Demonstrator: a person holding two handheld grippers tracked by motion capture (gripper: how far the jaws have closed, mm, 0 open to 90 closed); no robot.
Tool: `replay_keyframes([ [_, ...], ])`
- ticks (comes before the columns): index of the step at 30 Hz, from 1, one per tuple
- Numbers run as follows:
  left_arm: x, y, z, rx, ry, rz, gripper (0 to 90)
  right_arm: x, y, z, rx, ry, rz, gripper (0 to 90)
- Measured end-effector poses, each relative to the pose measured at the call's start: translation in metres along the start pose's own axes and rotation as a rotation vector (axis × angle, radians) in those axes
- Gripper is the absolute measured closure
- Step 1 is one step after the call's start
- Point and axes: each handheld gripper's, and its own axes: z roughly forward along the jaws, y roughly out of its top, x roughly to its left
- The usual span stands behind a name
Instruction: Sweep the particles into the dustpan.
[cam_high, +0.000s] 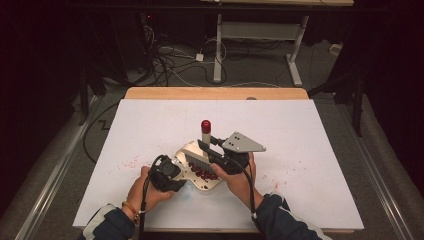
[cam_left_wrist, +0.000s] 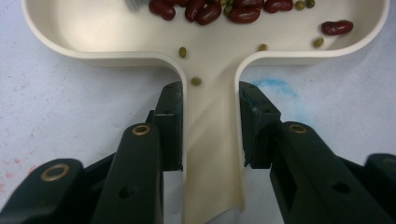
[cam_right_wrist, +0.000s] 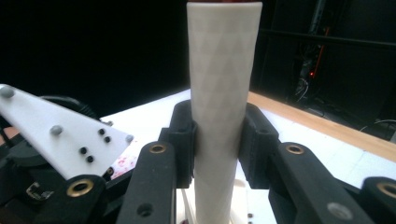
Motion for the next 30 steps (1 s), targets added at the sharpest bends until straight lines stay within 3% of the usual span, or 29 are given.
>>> replay_keyframes([
  [7, 0.004, -0.004, -0.003, -0.027, -0.001, 0.024, 64.2, -0.019, 0.013, -0.015, -0.050, -0.020, 0.025, 70.1],
  [11, 0.010, -0.009, -0.006, -0.039, 0.000, 0.011, 64.3, -0.029, 0.022, -0.028, -0.069, -0.024, 0.028, 70.1],
  [21, 0.022, -0.029, -0.022, -0.040, 0.015, 0.017, 64.3, -0.050, 0.035, -0.076, -0.055, -0.017, 0.009, 70.1],
  [27, 0.020, -0.039, -0.024, -0.042, 0.003, 0.032, 64.2, -0.060, 0.033, -0.110, -0.019, 0.027, 0.029, 70.1],
  [30, 0.020, -0.044, -0.025, -0.041, 0.002, 0.033, 64.2, -0.061, 0.031, -0.128, 0.001, 0.081, 0.024, 70.0],
])
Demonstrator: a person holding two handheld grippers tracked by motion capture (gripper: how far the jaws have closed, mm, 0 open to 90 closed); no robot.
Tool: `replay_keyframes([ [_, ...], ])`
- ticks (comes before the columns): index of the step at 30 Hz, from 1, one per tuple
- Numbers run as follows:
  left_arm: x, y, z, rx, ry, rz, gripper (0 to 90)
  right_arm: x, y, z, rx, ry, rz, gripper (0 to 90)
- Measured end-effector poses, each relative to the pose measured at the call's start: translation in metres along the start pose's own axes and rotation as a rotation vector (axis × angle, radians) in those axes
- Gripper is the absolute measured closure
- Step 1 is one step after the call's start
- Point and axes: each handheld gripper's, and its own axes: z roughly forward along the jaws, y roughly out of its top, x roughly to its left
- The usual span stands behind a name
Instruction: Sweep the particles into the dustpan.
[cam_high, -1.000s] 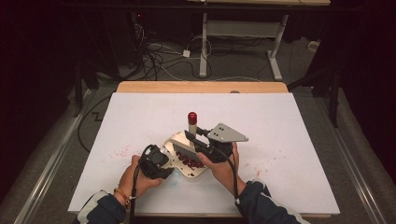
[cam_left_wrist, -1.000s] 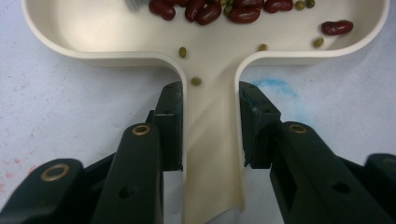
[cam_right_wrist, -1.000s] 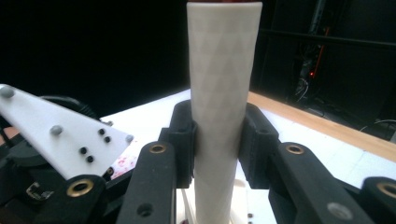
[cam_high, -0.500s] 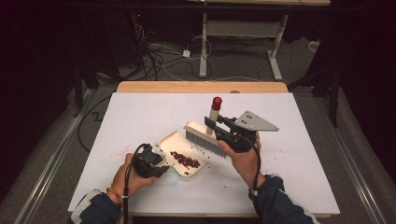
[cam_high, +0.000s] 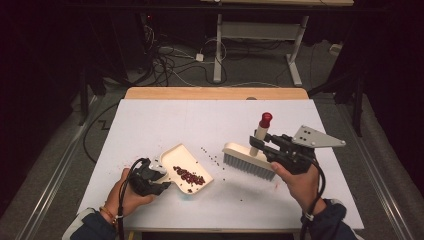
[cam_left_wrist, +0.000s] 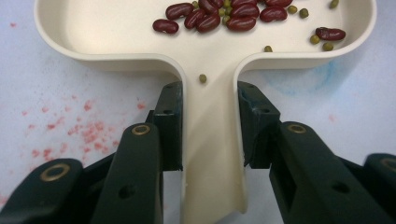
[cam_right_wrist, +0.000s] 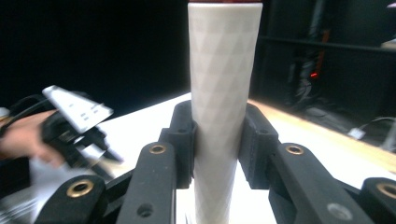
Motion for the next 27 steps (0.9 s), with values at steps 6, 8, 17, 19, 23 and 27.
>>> replay_keyframes([
  [6, 0.000, -0.004, -0.001, 0.006, 0.003, -0.001, 64.2, 0.011, -0.004, -0.026, 0.096, 0.121, -0.043, 70.1],
  [8, 0.000, -0.004, 0.000, 0.005, 0.005, -0.004, 64.2, 0.015, -0.009, -0.028, 0.131, 0.152, -0.043, 70.0],
  [17, -0.001, -0.007, -0.001, -0.001, 0.009, -0.007, 64.2, 0.024, -0.038, -0.007, 0.242, 0.220, -0.021, 70.1],
  [19, -0.002, -0.007, 0.000, -0.001, 0.009, -0.008, 64.2, 0.022, -0.037, -0.002, 0.238, 0.203, -0.031, 70.1],
  [23, -0.002, -0.007, 0.001, 0.007, 0.012, -0.004, 64.1, 0.015, -0.035, 0.014, 0.234, 0.183, -0.043, 70.0],
  [27, -0.002, -0.006, 0.001, 0.015, 0.015, 0.004, 64.1, 0.008, -0.030, 0.032, 0.235, 0.171, -0.038, 70.0],
])
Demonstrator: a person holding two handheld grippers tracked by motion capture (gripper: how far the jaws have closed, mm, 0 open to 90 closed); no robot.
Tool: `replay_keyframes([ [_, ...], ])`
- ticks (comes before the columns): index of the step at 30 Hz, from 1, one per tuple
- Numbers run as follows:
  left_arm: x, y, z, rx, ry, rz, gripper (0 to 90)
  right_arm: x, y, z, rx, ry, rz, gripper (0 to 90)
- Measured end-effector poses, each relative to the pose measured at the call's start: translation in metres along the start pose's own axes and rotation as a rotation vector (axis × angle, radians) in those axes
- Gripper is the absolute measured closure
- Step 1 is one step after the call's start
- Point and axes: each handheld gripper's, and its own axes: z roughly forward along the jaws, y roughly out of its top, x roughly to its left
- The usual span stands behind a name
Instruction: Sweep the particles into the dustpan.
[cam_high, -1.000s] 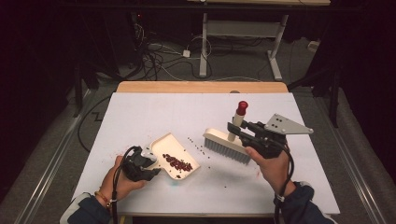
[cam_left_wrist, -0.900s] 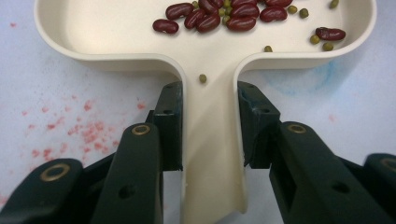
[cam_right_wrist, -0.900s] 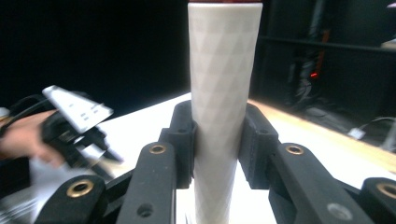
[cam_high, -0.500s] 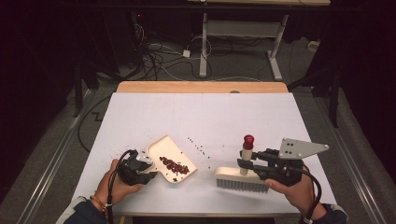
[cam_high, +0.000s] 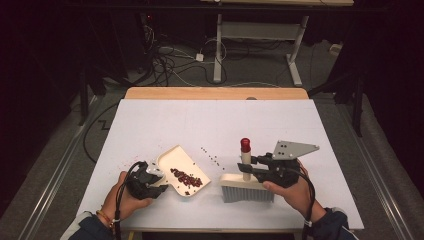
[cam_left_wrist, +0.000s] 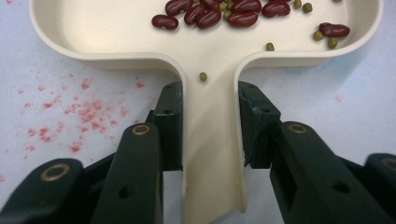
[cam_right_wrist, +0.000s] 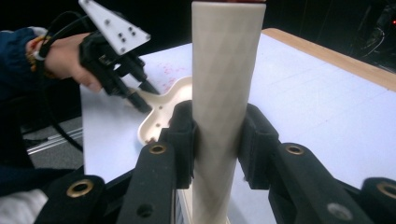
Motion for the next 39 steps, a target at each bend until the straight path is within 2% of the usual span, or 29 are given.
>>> replay_keyframes([
  [4, 0.000, 0.001, 0.001, 0.008, -0.003, 0.007, 64.1, -0.007, 0.007, 0.012, -0.012, -0.014, -0.016, 70.1],
  [11, 0.000, 0.003, 0.003, 0.021, -0.003, 0.008, 64.1, -0.018, 0.015, 0.035, -0.046, -0.040, -0.009, 70.1],
  [15, 0.000, 0.003, 0.003, 0.024, -0.004, 0.007, 64.1, -0.020, 0.022, 0.042, -0.096, -0.067, 0.008, 70.1],
  [17, 0.000, 0.004, 0.003, 0.026, -0.005, 0.007, 64.1, -0.022, 0.025, 0.043, -0.122, -0.066, 0.023, 70.1],
  [20, -0.001, 0.005, 0.004, 0.029, -0.005, 0.007, 64.1, -0.022, 0.030, 0.044, -0.156, -0.102, 0.041, 70.0],
  [23, -0.001, 0.005, 0.004, 0.031, -0.005, 0.006, 64.1, -0.024, 0.033, 0.045, -0.194, -0.178, 0.054, 70.1],
  [25, -0.001, 0.005, 0.003, 0.030, -0.006, 0.004, 64.1, -0.025, 0.032, 0.044, -0.209, -0.196, 0.071, 70.0],
  [27, -0.002, 0.004, 0.003, 0.030, -0.008, 0.007, 64.1, -0.024, 0.032, 0.038, -0.197, -0.175, 0.060, 70.0],
  [31, -0.001, 0.003, 0.002, 0.031, -0.013, 0.010, 64.1, -0.025, 0.027, 0.016, -0.179, -0.081, 0.058, 70.0],
  [33, -0.001, 0.003, 0.003, 0.034, -0.011, 0.012, 64.1, -0.023, 0.021, 0.008, -0.149, -0.047, 0.061, 70.0],
  [36, -0.002, 0.004, 0.002, 0.037, -0.008, 0.015, 64.1, -0.020, 0.011, 0.003, -0.117, -0.014, 0.065, 70.0],
  [39, -0.002, 0.005, 0.003, 0.042, -0.007, 0.020, 64.1, -0.019, 0.005, 0.005, -0.090, 0.010, 0.060, 70.0],
])
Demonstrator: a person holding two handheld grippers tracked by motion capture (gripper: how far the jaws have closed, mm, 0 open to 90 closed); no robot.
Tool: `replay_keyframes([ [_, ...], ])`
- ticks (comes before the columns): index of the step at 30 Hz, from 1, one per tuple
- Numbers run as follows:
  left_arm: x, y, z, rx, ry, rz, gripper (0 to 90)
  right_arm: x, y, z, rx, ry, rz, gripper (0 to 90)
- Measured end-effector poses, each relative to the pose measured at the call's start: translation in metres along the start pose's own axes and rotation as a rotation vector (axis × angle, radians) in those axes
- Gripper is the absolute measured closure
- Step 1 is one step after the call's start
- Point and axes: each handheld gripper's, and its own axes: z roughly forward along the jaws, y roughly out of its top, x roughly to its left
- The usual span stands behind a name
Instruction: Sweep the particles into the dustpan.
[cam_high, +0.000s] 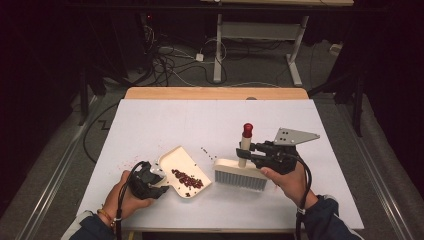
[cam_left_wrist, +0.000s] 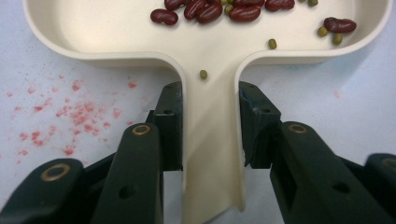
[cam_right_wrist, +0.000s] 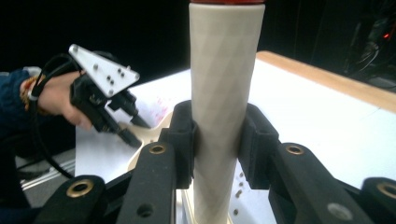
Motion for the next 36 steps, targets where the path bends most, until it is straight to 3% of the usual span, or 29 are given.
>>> replay_keyframes([
  [2, 0.000, 0.001, 0.000, 0.001, -0.002, 0.003, 64.1, -0.001, -0.004, 0.006, 0.020, -0.010, -0.008, 70.0],
  [7, 0.001, 0.001, 0.002, -0.003, -0.009, 0.006, 64.1, -0.015, -0.003, 0.020, 0.006, -0.038, 0.005, 70.1],
  [15, 0.002, 0.002, 0.002, -0.002, -0.013, 0.007, 64.1, -0.024, 0.008, 0.044, 0.006, -0.026, -0.018, 70.0],
  [21, 0.002, 0.003, 0.003, -0.003, -0.015, 0.007, 64.1, -0.025, 0.016, 0.043, -0.045, -0.026, -0.020, 70.0],
  [24, 0.002, 0.003, 0.003, -0.003, -0.016, 0.006, 64.1, -0.022, 0.019, 0.037, -0.078, -0.055, -0.020, 70.0],
  [26, 0.002, 0.003, 0.003, -0.002, -0.015, 0.006, 64.1, -0.018, 0.020, 0.031, -0.102, -0.109, -0.010, 70.0],
  [31, 0.002, 0.004, 0.003, 0.002, -0.016, 0.001, 64.1, -0.008, 0.022, 0.022, -0.143, -0.306, -0.031, 70.0],
  [34, 0.002, 0.005, 0.003, 0.003, -0.021, -0.020, 64.1, -0.002, 0.017, 0.030, -0.143, -0.421, -0.043, 70.0],
  [36, 0.002, 0.005, 0.003, 0.007, -0.024, -0.029, 64.1, 0.001, 0.010, 0.040, -0.144, -0.498, -0.086, 70.0],
])
